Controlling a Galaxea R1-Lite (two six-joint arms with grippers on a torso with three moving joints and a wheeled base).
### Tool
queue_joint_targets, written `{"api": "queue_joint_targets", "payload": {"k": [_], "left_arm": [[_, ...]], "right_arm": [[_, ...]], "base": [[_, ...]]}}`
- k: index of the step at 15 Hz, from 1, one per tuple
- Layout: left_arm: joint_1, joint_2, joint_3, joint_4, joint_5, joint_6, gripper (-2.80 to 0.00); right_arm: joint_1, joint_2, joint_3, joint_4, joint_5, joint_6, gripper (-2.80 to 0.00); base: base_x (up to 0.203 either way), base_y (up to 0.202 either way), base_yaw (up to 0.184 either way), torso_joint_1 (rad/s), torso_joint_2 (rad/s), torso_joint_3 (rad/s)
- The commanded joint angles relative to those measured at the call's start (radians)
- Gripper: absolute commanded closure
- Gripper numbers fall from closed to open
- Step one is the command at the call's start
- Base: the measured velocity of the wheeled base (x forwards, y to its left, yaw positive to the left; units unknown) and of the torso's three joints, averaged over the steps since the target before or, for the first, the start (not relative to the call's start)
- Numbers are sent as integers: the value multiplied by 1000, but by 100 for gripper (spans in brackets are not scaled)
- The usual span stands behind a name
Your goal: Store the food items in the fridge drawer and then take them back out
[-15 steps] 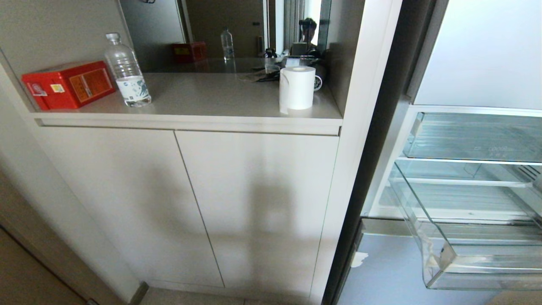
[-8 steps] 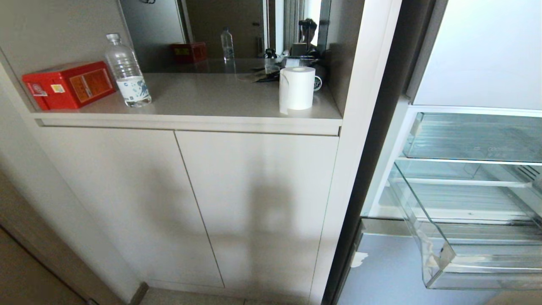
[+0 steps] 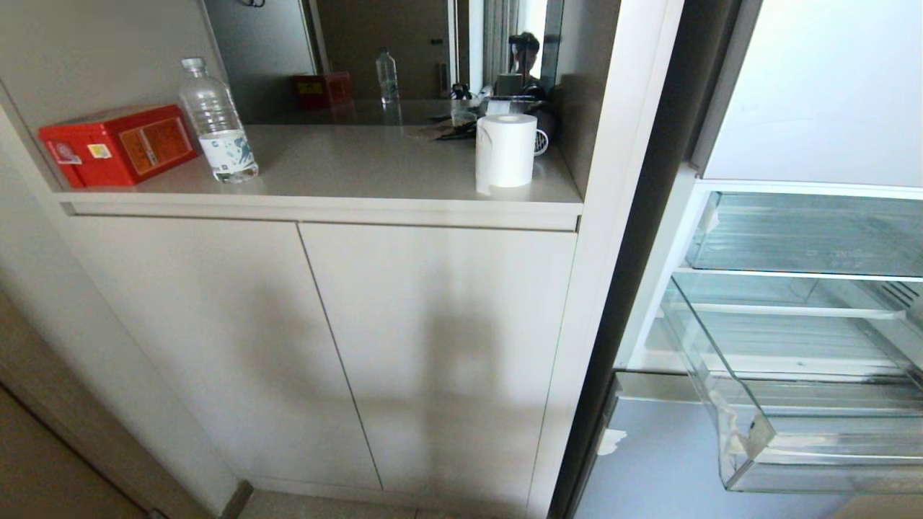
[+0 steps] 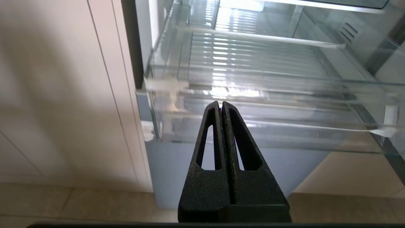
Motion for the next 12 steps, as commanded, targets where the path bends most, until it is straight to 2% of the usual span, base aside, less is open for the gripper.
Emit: {"api": "queue_joint_targets", "payload": {"k": [1, 3, 7, 12], "left_arm": [[0, 2, 0, 1, 0, 0, 0], [0, 2, 0, 2, 0, 0, 0], [0, 2, 0, 1, 0, 0, 0], [0, 2, 0, 1, 0, 0, 0]], "right_arm": [[-7, -111, 59, -1, -1, -30, 0], [-11, -171, 71, -2, 0, -39, 0], [-12, -172, 104, -74, 10, -25, 0], [-11, -172, 109, -82, 18, -4, 0]], "base": [[0, 0, 0, 0, 0, 0], [0, 0, 0, 0, 0, 0], [0, 0, 0, 0, 0, 0], [0, 0, 0, 0, 0, 0]]}}
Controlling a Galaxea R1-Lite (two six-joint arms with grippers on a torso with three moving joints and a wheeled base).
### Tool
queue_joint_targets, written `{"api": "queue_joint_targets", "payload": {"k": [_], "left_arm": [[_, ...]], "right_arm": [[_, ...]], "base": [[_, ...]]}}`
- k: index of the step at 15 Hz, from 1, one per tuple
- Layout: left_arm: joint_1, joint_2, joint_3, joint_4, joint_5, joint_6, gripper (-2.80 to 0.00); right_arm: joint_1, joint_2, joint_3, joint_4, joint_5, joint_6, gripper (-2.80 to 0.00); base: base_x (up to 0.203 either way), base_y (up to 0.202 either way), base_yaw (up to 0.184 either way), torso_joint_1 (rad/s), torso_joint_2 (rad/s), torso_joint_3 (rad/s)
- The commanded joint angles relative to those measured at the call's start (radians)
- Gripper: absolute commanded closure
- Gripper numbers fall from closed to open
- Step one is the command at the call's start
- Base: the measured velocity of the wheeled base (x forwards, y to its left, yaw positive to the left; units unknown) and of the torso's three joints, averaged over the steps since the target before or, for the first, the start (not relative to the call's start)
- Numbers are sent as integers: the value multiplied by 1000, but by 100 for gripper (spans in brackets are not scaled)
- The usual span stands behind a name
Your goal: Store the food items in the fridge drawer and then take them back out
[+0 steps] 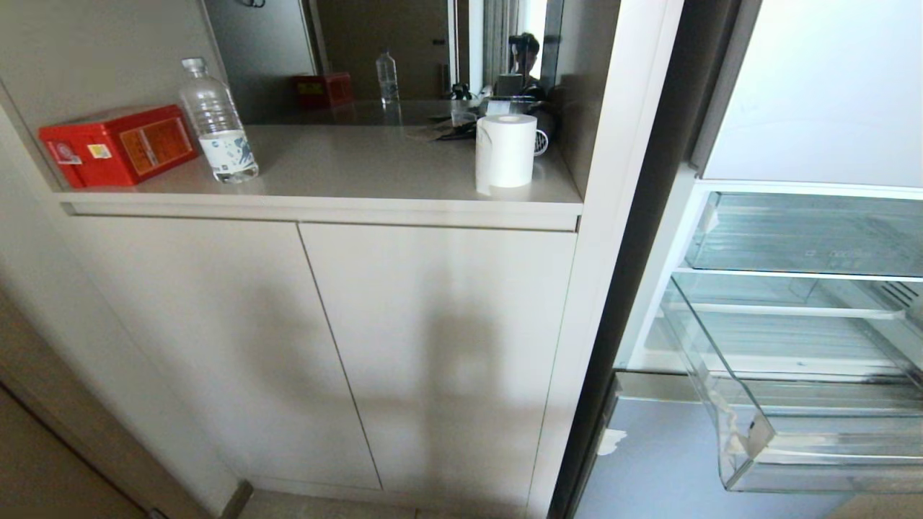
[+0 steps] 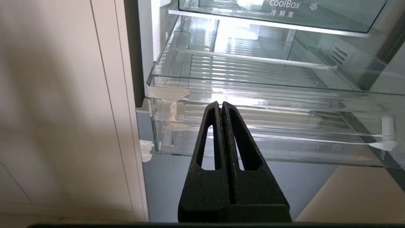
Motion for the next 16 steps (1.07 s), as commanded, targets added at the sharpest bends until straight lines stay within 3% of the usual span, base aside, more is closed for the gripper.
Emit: {"api": "queue_joint_targets", "payload": {"k": [1, 8, 16], "left_arm": [[0, 2, 0, 1, 0, 0, 0], [0, 2, 0, 2, 0, 0, 0], [0, 2, 0, 1, 0, 0, 0]], "right_arm": [[0, -2, 0, -2, -1, 3, 0], [1, -3, 0, -2, 2, 13, 0], [1, -3, 0, -2, 2, 67, 0]], "base": [[0, 0, 0, 0, 0, 0], [0, 0, 0, 0, 0, 0], [1, 6, -167, 1, 4, 2]]}}
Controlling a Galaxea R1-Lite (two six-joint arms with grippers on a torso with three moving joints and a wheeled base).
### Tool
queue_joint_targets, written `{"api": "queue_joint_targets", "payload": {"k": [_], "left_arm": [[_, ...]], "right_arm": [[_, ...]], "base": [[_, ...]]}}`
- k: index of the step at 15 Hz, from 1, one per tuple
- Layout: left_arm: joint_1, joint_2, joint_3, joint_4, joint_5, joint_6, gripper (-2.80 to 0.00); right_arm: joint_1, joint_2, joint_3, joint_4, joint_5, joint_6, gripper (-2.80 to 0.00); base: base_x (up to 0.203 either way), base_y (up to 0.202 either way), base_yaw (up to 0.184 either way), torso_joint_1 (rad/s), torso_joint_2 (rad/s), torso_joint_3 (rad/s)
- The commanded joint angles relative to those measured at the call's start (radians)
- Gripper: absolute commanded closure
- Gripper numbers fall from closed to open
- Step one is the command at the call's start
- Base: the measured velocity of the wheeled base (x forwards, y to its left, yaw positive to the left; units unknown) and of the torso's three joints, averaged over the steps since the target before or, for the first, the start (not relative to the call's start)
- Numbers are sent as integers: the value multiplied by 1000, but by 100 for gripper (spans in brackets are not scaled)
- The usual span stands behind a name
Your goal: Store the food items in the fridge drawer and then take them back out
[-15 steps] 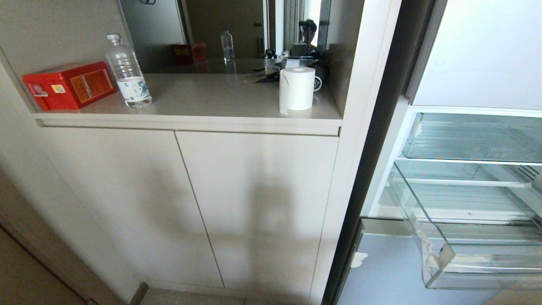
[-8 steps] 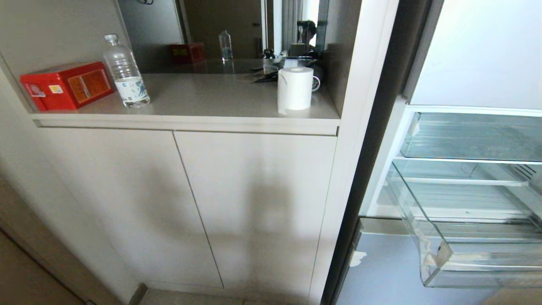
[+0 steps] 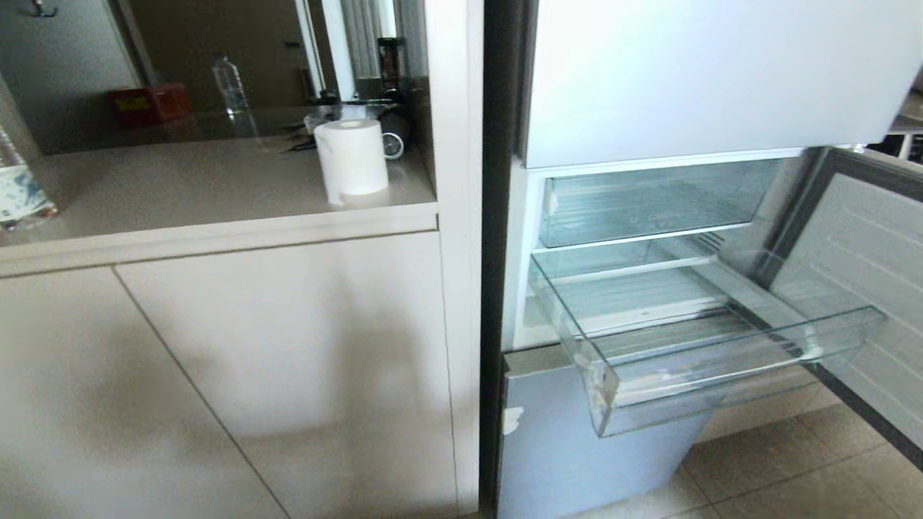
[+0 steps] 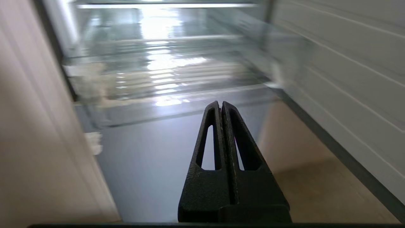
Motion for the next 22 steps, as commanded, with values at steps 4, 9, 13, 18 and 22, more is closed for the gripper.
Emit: {"api": "queue_joint_targets", "payload": {"k": [4, 9, 13, 18, 22], "left_arm": [[0, 2, 0, 1, 0, 0, 0], [0, 2, 0, 1, 0, 0, 0], [0, 2, 0, 1, 0, 0, 0], [0, 2, 0, 1, 0, 0, 0], [0, 2, 0, 1, 0, 0, 0]], "right_arm": [[1, -2, 1, -1, 0, -2, 0], [1, -2, 1, -1, 2, -30, 0], [0, -2, 0, 1, 3, -22, 0], [0, 0, 1, 3, 14, -3, 0], [0, -1, 0, 17, 37, 149, 0]], "base": [[0, 6, -175, 6, 3, 3], [2, 8, -177, 0, 2, 2], [2, 8, -177, 5, 2, 1], [1, 4, -141, 2, 5, 3], [0, 0, 0, 0, 0, 0]]}}
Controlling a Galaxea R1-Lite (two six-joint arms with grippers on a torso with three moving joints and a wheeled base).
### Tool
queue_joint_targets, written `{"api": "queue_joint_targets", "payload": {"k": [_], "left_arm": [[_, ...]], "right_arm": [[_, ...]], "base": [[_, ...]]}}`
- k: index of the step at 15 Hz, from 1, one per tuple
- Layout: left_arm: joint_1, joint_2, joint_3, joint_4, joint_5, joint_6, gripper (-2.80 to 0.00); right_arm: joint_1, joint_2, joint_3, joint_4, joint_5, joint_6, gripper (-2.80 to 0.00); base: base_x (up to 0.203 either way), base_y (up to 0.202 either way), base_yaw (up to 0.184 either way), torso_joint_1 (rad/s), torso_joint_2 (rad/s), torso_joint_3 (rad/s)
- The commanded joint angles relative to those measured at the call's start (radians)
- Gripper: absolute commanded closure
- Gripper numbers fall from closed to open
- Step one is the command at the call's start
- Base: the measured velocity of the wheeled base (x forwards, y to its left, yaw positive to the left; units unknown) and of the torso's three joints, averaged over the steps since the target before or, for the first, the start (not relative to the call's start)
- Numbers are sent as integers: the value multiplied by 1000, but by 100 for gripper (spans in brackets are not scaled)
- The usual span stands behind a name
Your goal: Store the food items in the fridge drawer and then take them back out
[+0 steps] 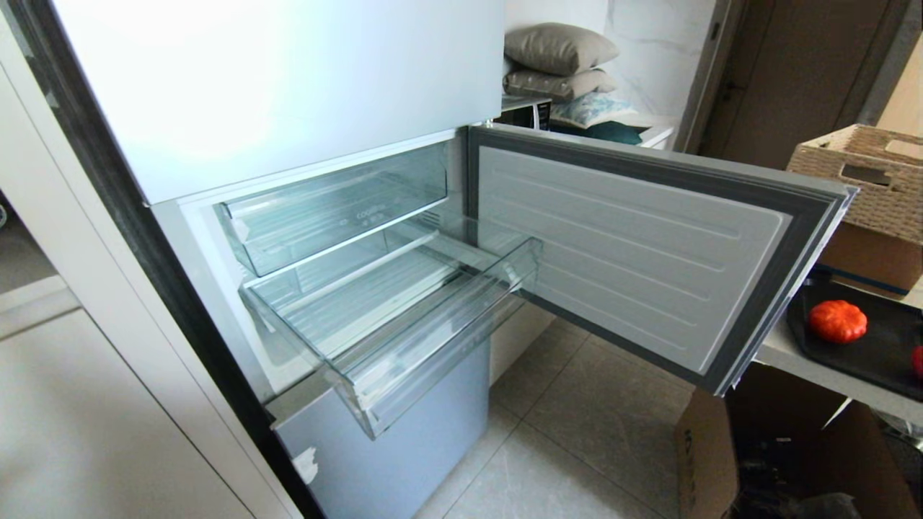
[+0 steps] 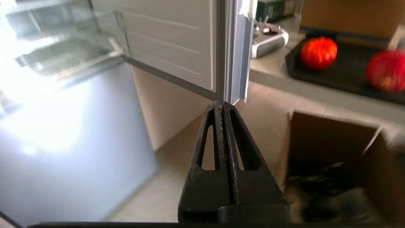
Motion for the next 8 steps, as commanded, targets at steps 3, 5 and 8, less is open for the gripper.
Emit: {"api": "queue_joint_targets", "payload": {"k": [3, 5, 8], "left_arm": [[1, 2, 0, 0, 0, 0, 0], [1, 2, 0, 0, 0, 0, 0], [1, 2, 0, 0, 0, 0, 0]], "right_arm": [[-1, 2, -41, -3, -83, 37, 0], [-4, 73, -125, -1, -124, 38, 0], [-47, 274, -349, 64, -226, 83, 0]], "base": [[0, 0, 0, 0, 0, 0], [0, 0, 0, 0, 0, 0], [0, 0, 0, 0, 0, 0]]}}
